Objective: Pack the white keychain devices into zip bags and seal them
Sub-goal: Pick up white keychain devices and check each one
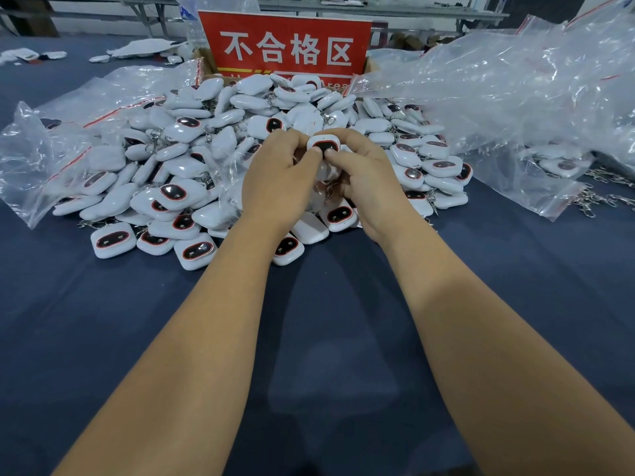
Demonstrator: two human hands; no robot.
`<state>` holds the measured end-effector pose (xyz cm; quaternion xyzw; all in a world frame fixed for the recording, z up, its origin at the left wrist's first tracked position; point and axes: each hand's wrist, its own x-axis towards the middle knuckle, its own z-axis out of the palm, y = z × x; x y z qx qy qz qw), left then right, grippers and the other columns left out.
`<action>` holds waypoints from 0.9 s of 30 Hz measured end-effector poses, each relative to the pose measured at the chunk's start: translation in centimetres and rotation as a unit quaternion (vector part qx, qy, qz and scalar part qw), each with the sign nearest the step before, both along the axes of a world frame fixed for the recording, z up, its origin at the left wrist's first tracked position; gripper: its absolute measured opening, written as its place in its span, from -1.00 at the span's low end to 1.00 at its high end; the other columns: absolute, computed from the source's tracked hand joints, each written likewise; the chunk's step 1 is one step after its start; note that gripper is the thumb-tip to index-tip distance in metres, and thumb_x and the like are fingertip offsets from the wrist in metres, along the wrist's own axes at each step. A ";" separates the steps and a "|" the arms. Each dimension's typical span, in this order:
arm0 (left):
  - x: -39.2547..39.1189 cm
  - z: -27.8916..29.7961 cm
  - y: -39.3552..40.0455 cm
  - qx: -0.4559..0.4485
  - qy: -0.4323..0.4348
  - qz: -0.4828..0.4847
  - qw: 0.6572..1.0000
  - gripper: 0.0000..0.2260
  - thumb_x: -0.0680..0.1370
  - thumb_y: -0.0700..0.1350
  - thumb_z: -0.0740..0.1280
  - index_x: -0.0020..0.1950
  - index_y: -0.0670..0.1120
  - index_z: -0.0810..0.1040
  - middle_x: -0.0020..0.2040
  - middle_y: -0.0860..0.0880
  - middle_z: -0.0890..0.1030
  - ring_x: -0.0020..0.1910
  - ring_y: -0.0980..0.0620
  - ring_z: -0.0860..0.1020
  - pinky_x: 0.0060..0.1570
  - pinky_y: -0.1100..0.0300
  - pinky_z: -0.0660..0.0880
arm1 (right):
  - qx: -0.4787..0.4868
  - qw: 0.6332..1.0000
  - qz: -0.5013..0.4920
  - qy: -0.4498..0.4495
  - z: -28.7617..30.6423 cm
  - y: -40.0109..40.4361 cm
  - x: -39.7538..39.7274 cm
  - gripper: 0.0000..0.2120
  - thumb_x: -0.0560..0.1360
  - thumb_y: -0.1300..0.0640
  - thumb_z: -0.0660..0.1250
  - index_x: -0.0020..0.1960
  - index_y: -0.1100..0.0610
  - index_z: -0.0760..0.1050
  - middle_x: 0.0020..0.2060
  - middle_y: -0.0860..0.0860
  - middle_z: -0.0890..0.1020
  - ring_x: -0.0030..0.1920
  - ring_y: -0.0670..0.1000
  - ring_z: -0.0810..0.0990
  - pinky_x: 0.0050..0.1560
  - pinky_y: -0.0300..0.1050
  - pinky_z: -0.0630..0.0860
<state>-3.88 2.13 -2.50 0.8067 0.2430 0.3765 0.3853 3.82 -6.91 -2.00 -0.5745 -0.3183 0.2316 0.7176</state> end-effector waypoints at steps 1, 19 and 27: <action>0.0 0.0 0.0 -0.008 -0.007 -0.005 1.000 -0.81 0.55 0.00 0.20 -0.03 -0.03 0.57 -0.02 0.04 0.55 -0.02 0.05 0.51 0.02 0.01 0.48 | 0.011 1.000 -0.007 0.018 0.1 0.0 -0.1 -0.78 0.57 0.34 0.20 0.01 0.13 0.58 -0.21 0.08 0.64 -0.28 -0.05 0.61 -0.32 -0.18 0.56; -0.1 0.3 0.3 -0.069 -0.041 -0.003 0.997 -0.76 0.53 -0.21 0.26 0.12 0.05 0.55 -0.15 0.12 0.59 -0.22 0.14 0.56 -0.14 0.15 0.54 | 0.034 0.996 -0.076 -0.029 0.5 0.0 0.0 -0.81 0.54 0.40 0.31 0.04 0.15 0.44 -0.01 0.15 0.62 -0.06 0.03 0.63 -0.02 -0.09 0.62; -0.2 0.7 0.4 -0.116 -0.109 0.025 0.987 -0.77 0.52 -0.19 0.28 0.12 -0.02 0.64 0.05 -0.01 0.63 -0.25 0.23 0.55 -0.26 0.38 0.49 | -0.043 0.980 -0.117 -0.158 -0.1 0.0 -0.1 -0.81 0.49 0.23 0.44 -0.05 0.05 0.44 -0.21 0.02 0.64 -0.24 -0.10 0.58 -0.19 -0.23 0.57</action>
